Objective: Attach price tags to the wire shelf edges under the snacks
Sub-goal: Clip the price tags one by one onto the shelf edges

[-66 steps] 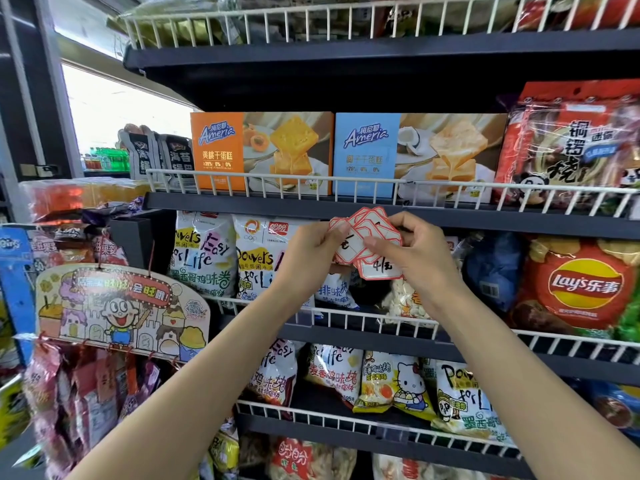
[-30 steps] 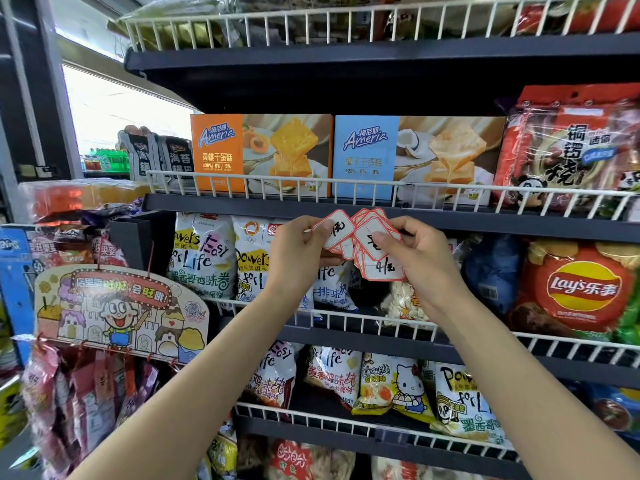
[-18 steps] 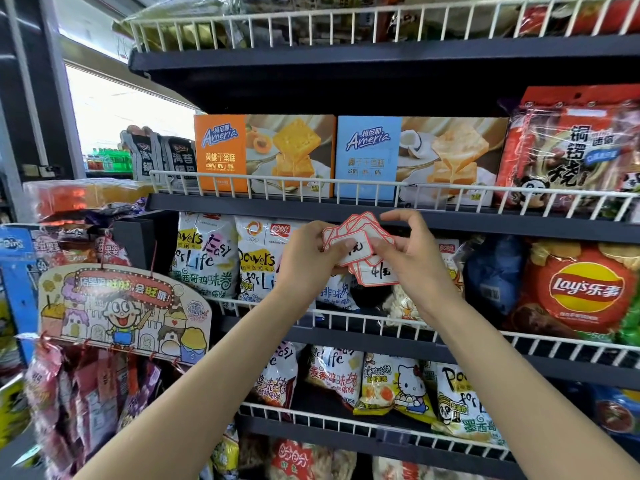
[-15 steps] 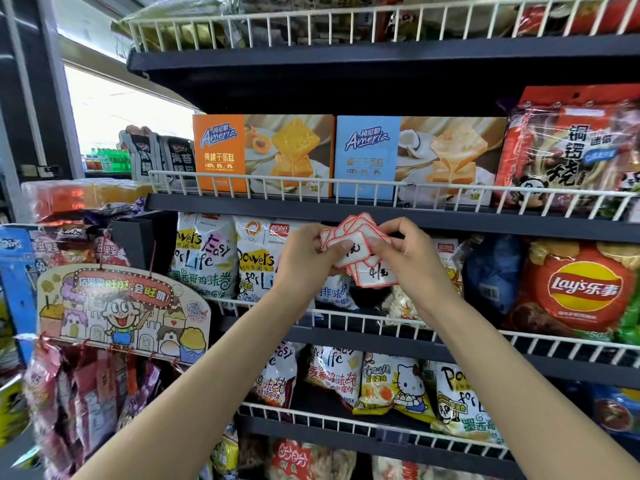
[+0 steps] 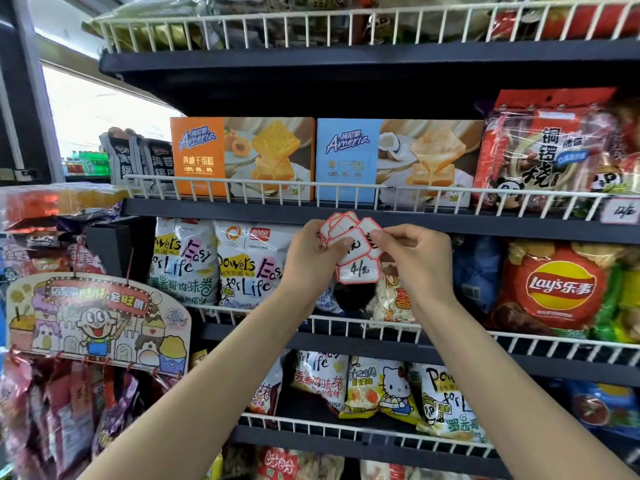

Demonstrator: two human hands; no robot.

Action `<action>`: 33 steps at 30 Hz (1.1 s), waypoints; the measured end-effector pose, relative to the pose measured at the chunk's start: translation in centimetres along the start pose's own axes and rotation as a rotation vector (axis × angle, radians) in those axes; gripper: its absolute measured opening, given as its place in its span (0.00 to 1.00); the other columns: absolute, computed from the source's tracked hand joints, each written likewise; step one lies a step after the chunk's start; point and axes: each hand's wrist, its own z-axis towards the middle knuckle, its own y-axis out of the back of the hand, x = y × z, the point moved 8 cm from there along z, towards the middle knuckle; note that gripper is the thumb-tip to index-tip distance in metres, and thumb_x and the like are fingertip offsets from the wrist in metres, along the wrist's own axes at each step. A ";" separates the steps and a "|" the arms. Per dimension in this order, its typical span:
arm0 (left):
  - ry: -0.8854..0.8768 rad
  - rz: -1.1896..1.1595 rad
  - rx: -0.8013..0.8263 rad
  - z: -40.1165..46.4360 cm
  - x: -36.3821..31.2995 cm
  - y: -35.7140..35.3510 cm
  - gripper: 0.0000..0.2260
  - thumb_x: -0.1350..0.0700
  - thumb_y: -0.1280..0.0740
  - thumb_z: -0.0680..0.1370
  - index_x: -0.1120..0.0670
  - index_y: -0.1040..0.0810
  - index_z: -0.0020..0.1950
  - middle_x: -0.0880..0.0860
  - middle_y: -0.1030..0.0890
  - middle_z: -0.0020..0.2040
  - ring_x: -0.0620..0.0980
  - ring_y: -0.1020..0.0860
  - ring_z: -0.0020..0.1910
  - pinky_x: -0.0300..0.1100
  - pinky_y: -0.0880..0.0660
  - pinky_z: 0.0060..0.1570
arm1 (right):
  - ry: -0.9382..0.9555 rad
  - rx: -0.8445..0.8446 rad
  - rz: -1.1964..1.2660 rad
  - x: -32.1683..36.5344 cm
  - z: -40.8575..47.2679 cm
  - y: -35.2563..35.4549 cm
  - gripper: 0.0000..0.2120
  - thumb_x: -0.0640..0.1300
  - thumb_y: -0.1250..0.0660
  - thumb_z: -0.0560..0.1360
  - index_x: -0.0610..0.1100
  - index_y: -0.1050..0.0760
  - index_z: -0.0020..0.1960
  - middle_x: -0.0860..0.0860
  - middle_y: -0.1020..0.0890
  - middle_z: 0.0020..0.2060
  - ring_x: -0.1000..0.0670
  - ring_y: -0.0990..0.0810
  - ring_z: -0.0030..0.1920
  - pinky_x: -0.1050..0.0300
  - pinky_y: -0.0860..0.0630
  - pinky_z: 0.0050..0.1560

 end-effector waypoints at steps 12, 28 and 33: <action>-0.108 0.367 0.073 4.4 -2.3 -6.6 0.14 0.58 0.31 0.75 0.59 0.26 0.60 0.56 0.18 0.52 0.55 0.20 0.52 0.54 0.24 0.56 | 0.217 -0.020 -0.318 1.3 7.0 7.5 0.05 0.42 0.34 0.76 0.45 0.20 0.45 0.54 0.24 0.27 0.61 0.29 0.21 0.67 0.34 0.28; -0.159 0.288 0.069 5.1 -2.0 -7.0 0.23 0.60 0.30 0.75 0.55 0.29 0.69 0.52 0.18 0.54 0.49 0.19 0.53 0.51 0.23 0.56 | 0.583 0.046 -0.631 6.2 9.9 5.0 0.06 0.44 0.34 0.76 0.47 0.18 0.48 0.56 0.21 0.41 0.55 0.25 0.39 0.56 0.27 0.41; -0.166 0.261 0.098 4.6 -2.0 -6.8 0.23 0.61 0.30 0.75 0.52 0.30 0.68 0.50 0.18 0.52 0.47 0.19 0.50 0.49 0.22 0.54 | 0.653 0.076 -0.600 6.8 9.9 4.1 0.06 0.40 0.33 0.75 0.43 0.17 0.48 0.51 0.20 0.41 0.55 0.26 0.40 0.66 0.32 0.44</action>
